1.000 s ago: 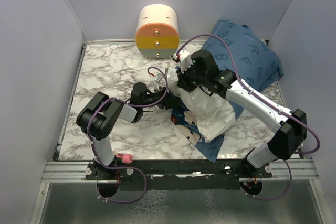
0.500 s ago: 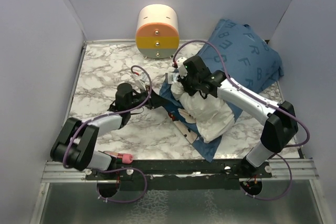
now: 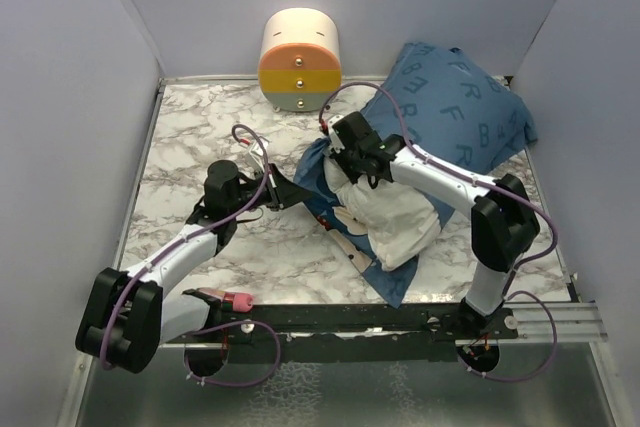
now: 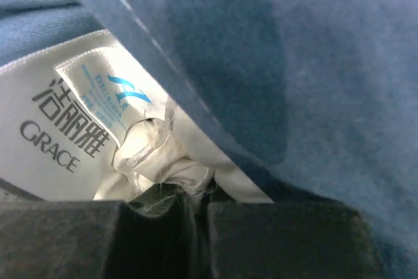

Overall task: Put the pillow into the pillowcase
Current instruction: Stuff the pillow into the pillowcase.

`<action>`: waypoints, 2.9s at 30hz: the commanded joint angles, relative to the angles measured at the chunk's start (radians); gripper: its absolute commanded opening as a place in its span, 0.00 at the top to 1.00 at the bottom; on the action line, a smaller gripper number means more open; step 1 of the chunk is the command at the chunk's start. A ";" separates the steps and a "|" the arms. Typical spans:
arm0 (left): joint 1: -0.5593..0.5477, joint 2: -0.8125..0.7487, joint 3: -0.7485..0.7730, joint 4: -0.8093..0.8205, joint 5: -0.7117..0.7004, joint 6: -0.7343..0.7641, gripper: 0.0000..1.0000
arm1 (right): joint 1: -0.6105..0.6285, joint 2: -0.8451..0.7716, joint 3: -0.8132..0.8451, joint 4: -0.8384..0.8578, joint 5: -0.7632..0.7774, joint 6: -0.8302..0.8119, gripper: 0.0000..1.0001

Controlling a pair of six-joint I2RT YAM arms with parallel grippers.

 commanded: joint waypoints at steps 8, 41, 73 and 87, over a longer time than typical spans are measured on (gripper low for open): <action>0.065 -0.205 0.046 0.159 0.122 -0.196 1.00 | -0.054 0.052 -0.205 -0.011 0.180 -0.030 0.85; 0.049 -0.129 -0.022 0.103 0.167 -0.110 1.00 | 0.115 -0.258 0.036 0.156 -0.496 0.019 0.44; 0.076 -0.318 -0.116 0.022 0.139 -0.154 1.00 | 0.015 0.078 -0.285 0.173 0.533 -0.181 0.99; 0.087 -0.387 -0.204 -0.108 0.111 -0.098 1.00 | -0.092 -0.019 -0.348 0.217 0.551 -0.223 0.95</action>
